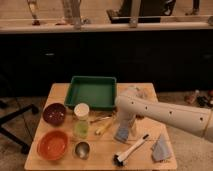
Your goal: Place sponge in plastic cup
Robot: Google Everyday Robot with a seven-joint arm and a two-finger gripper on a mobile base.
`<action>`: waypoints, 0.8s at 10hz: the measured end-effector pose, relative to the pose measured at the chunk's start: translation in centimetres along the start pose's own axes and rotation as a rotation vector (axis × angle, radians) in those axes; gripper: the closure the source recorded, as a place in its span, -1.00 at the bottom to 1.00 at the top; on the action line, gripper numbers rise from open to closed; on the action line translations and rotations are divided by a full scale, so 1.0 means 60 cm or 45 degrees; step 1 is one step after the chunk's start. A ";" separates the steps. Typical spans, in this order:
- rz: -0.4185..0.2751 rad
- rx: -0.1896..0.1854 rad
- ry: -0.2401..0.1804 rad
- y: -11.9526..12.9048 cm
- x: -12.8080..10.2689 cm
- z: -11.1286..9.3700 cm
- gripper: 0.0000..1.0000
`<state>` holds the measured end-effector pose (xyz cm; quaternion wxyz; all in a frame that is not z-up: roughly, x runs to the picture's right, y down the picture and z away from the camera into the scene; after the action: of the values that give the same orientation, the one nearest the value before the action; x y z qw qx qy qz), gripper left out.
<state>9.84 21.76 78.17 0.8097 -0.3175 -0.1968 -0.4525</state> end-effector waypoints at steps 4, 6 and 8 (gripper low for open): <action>0.029 0.005 -0.027 -0.006 0.014 0.017 -0.60; 0.035 0.001 -0.043 -0.006 0.019 0.030 -0.60; 0.037 -0.004 -0.060 -0.007 0.022 0.043 -0.60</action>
<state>10.08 22.56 80.97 0.8110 -0.3321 -0.2105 -0.4333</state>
